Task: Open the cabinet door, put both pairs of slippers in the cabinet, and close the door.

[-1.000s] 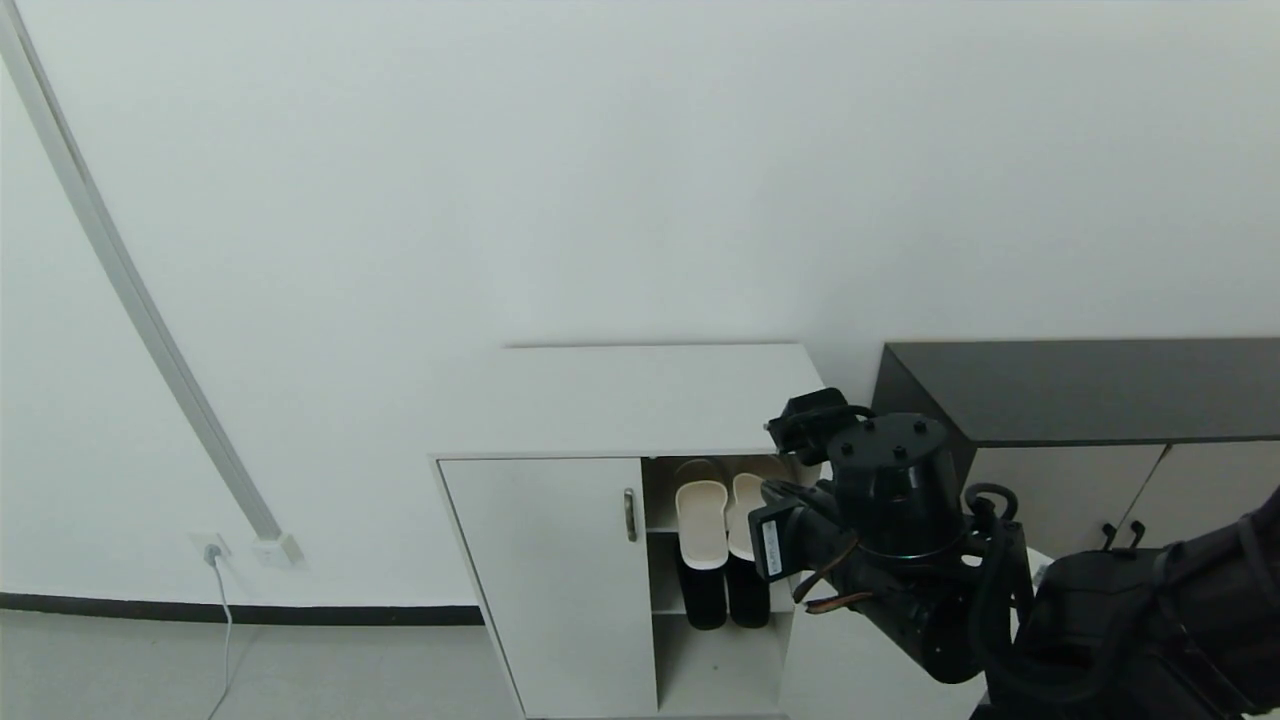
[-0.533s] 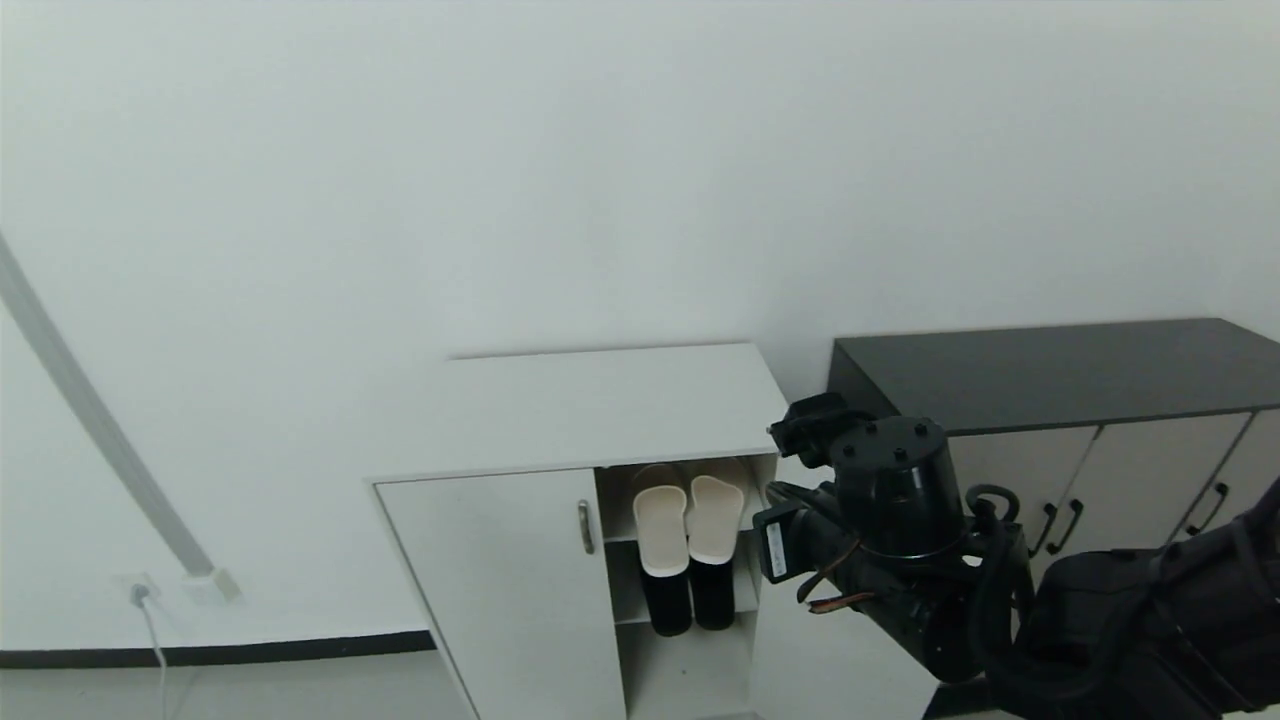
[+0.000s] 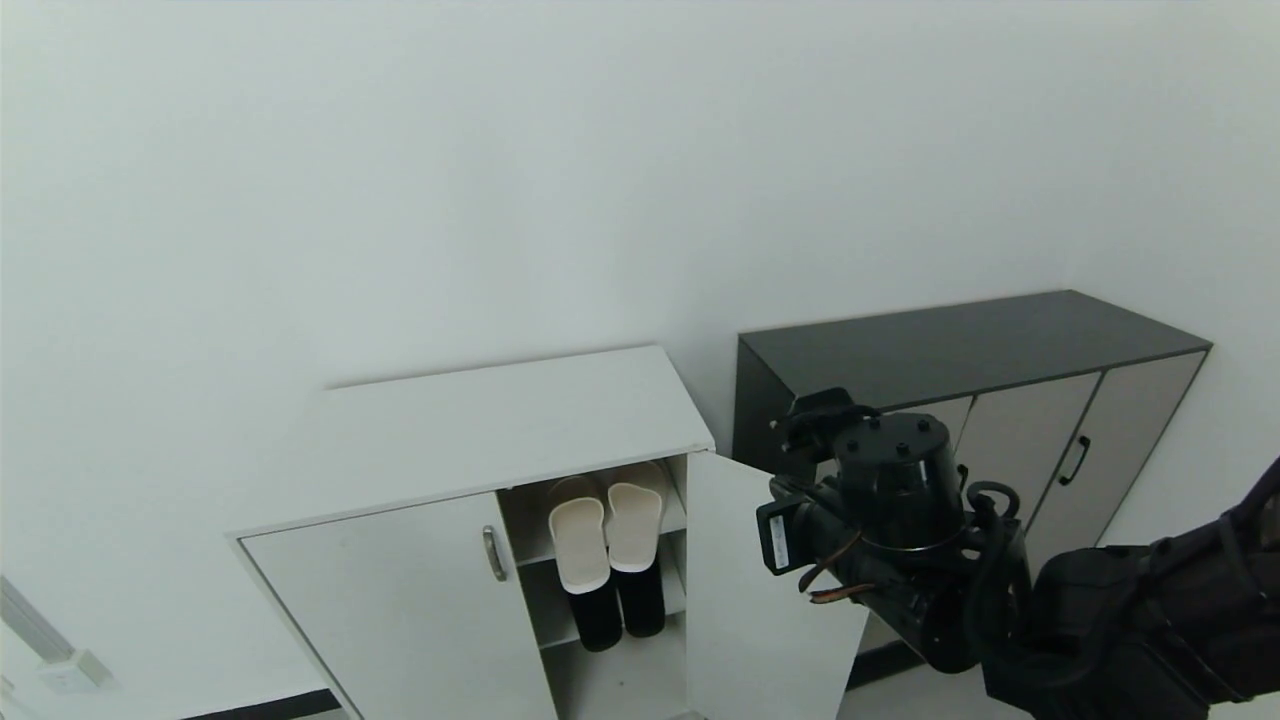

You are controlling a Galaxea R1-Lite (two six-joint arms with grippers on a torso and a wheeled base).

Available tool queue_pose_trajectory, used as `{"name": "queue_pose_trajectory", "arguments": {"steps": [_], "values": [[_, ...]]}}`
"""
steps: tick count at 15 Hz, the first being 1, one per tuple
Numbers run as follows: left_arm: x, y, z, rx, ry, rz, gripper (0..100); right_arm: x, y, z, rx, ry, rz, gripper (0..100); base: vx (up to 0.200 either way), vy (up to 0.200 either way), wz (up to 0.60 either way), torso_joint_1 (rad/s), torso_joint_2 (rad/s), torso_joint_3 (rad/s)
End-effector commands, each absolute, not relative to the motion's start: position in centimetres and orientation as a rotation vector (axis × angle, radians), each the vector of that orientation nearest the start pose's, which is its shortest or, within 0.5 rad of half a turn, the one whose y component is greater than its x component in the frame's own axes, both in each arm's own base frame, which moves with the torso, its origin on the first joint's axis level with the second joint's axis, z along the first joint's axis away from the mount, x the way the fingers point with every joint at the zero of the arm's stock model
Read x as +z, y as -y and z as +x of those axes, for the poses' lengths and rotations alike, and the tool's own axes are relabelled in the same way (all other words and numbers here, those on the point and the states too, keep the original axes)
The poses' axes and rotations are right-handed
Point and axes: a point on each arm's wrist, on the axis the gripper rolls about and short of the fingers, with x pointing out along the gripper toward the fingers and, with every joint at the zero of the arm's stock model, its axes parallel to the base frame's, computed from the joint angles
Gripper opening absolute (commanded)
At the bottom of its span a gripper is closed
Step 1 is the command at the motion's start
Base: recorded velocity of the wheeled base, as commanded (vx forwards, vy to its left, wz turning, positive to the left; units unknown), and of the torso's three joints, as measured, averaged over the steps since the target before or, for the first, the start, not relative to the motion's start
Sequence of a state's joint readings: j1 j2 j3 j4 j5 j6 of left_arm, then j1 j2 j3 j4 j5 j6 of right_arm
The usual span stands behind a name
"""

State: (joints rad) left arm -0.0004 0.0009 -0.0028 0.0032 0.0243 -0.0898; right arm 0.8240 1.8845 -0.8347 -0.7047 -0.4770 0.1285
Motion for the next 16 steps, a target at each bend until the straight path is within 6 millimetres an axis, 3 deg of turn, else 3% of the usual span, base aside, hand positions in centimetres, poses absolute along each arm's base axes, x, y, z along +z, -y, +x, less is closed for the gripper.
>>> {"name": "queue_pose_trajectory", "arguments": {"steps": [1, 6, 8, 12, 16], "values": [[7.6, -0.1, -2.3, 0.025, 0.000, -0.090, 0, 13.7, -24.1, 23.9, 0.321, -0.298, -0.084, 0, -0.200, 0.000, 0.00, 0.002, 0.00, 0.002], [7.6, -0.1, -2.3, 0.026, 0.000, -0.090, 0, 13.7, -23.6, 24.6, 0.296, -0.292, -0.074, 0, -0.200, 0.000, 0.00, 0.000, 0.00, 0.001], [7.6, -0.1, -2.3, 0.028, 0.000, -0.090, 0, 13.4, -23.6, 25.0, 0.286, -0.286, -0.074, 0, 0.000, 0.000, 0.00, 0.000, 0.00, 0.000], [7.6, -0.1, -2.3, 0.026, 0.000, -0.090, 0, 12.4, -21.1, 30.5, 0.152, -0.287, -0.075, 0, 0.000, 0.000, 0.00, 0.000, 0.00, 0.000], [7.6, -0.1, -2.3, 0.025, 0.000, -0.090, 0, 13.3, -18.5, 35.5, 0.095, -0.379, -0.003, 0, 0.000, 0.000, 0.00, 0.000, 0.00, 0.000]]}}
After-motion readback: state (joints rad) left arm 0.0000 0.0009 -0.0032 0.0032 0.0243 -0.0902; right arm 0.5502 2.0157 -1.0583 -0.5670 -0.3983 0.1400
